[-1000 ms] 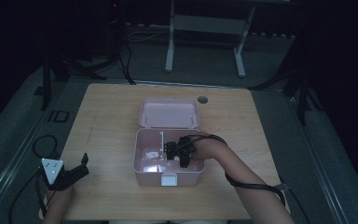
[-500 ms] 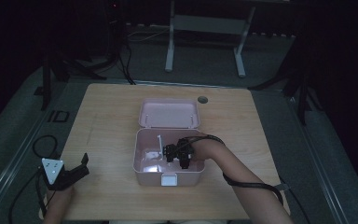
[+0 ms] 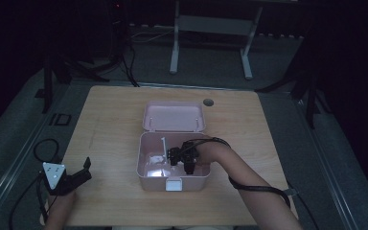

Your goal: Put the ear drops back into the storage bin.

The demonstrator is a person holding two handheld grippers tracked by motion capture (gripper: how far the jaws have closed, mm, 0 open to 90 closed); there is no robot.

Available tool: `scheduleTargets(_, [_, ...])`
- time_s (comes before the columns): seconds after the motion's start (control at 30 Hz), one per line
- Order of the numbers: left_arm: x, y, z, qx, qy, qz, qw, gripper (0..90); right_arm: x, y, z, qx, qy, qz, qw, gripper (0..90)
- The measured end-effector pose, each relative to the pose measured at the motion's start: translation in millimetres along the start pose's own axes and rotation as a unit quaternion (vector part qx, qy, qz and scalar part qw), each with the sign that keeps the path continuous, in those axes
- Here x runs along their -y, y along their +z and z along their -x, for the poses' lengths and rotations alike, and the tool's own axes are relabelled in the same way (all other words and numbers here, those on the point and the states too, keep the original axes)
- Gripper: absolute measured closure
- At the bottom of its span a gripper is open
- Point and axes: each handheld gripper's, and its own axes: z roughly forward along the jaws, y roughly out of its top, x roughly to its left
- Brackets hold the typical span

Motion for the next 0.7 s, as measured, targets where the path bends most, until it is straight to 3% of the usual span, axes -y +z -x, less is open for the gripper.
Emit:
scheduleTargets(0.13, [0.0, 0.0, 0.1, 0.000, 0.001, -0.001, 1.0000, 0.3, 2.5, -13.1, 0.2, 0.004, 0.002, 0.019, 0.9998, 48.1])
scheduleTargets(0.47, [0.0, 0.0, 0.1, -0.001, 0.000, -0.001, 1.0000, 0.3, 13.3, -38.9, 1.0, 0.005, 0.019, 0.037, 0.9991, 46.9])
scheduleTargets(0.7, [0.0, 0.0, 0.1, -0.001, 0.000, -0.001, 1.0000, 0.3, 26.6, -55.0, 2.5, 0.003, 0.037, 0.066, 0.9971, 46.6])
